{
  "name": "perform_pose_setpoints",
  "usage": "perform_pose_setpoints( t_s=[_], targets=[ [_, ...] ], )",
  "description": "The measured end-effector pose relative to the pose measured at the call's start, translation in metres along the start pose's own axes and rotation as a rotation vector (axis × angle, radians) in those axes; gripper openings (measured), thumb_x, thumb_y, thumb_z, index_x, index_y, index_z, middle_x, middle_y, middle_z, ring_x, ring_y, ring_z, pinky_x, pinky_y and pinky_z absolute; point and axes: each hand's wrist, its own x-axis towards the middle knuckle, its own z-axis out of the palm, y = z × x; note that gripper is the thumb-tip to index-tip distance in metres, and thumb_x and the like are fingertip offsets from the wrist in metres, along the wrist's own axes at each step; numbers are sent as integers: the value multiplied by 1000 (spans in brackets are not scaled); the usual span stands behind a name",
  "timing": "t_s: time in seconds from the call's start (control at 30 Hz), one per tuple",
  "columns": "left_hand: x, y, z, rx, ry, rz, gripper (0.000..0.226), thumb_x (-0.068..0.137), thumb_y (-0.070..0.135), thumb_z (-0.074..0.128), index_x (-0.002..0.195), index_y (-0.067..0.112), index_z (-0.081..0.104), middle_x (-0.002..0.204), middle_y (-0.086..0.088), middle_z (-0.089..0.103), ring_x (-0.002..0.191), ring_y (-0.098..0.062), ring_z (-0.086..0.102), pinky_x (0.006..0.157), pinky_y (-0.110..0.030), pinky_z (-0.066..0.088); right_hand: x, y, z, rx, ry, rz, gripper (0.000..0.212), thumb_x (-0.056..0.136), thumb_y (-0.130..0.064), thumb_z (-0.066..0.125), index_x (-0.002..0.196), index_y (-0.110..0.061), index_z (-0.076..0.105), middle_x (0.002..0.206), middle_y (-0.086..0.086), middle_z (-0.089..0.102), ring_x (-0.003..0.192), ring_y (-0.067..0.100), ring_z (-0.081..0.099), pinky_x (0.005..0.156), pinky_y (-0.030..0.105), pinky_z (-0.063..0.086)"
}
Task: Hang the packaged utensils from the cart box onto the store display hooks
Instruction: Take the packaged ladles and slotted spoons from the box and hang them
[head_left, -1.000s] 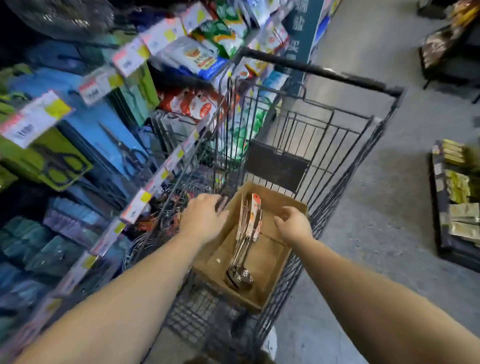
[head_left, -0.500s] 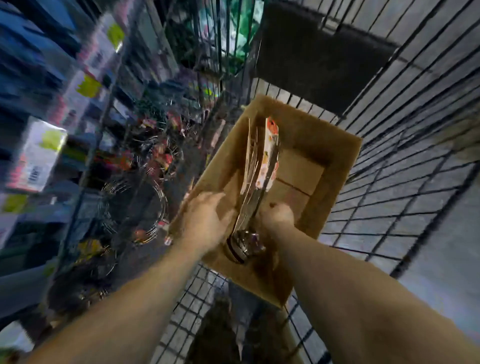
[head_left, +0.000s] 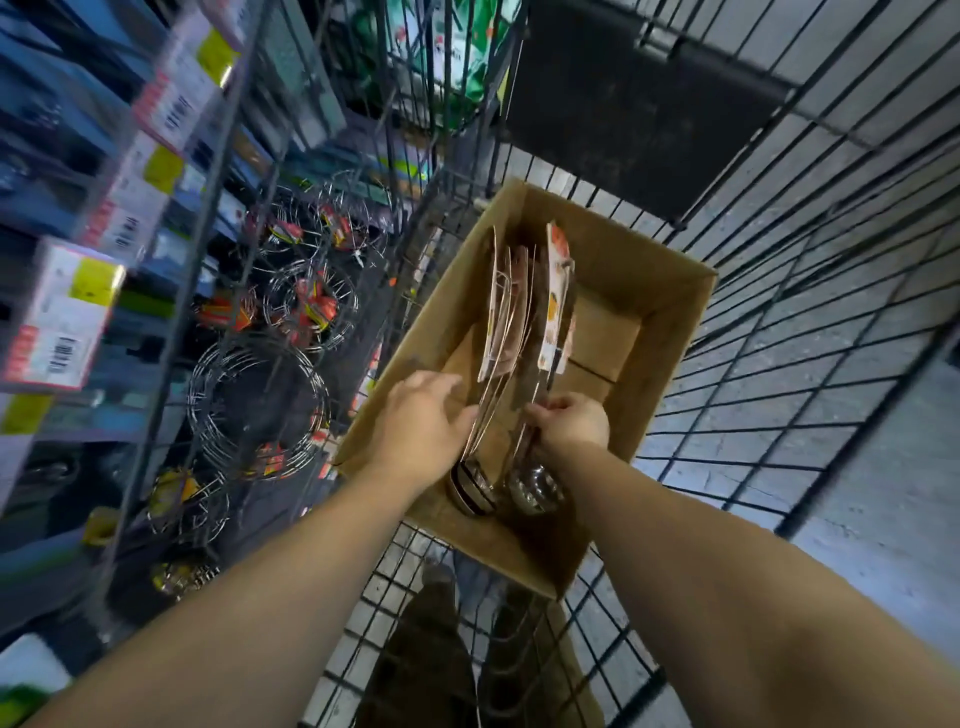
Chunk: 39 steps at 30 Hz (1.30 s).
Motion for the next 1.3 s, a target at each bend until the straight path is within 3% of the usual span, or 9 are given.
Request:
perform_pose_setpoints(
  t_s=[0.27,0.53,0.67,0.8,0.87,0.97,1.07,1.2,1.3],
  targets=[
    [-8,27,-3,26,-186,-21,45,89,44,58,131,28,51,132,0,52,121,-21,48,98,-42,45,-35,-37,-21,-74,-38,-236,7,85,-20,72,84,-20,64,81,-6,65,76,10,61,76,30,51],
    [-6,27,4,-208,-183,-117,18,90,32,58,106,24,63,103,0,67,97,-20,61,86,-39,52,-39,-51,-9,176,-187,-209,23,80,-15,77,66,-16,58,74,5,66,69,23,64,72,43,61],
    [-6,16,8,-306,-164,-144,13,89,32,61,99,24,64,94,3,66,90,-18,63,82,-39,54,-38,-46,-6,259,-268,-190,15,83,-21,74,79,-11,64,86,16,69,75,23,64,73,39,59],
    [-8,1,8,-321,-113,-177,14,87,34,64,93,21,64,84,6,63,82,-14,62,69,-30,52,-17,-26,-4,236,-110,-68,41,92,-48,53,118,-17,63,106,5,71,97,22,67,87,40,56],
    [-7,-10,3,-280,-49,-172,14,85,34,67,84,21,62,76,10,59,74,-10,58,60,-24,43,-3,-14,-5,61,17,20,40,98,-37,47,131,-17,54,124,7,62,112,27,60,97,41,50],
    [-2,-29,-3,-220,41,-163,17,82,35,70,83,20,64,76,8,60,73,-13,57,63,-25,42,11,6,5,-239,-155,120,33,98,-20,49,129,-10,53,125,12,59,115,29,58,101,38,47],
    [-1,-42,-6,-219,71,-160,18,81,34,72,83,17,66,77,5,62,75,-15,58,65,-27,44,6,19,26,-238,-352,194,22,94,-23,56,113,-12,61,102,9,66,96,25,65,92,39,52],
    [-7,-51,-8,-212,86,-140,16,81,33,72,78,20,64,71,8,61,72,-16,59,67,-31,48,3,28,35,-62,-265,158,10,92,-19,63,102,-21,64,90,2,66,72,14,61,62,26,50],
    [-16,-45,-11,-211,74,-134,16,82,33,71,79,19,64,70,8,60,72,-17,60,68,-33,49,-5,29,22,21,-171,74,15,87,-12,69,101,-14,66,84,1,69,71,13,63,60,23,49]
  ],
)
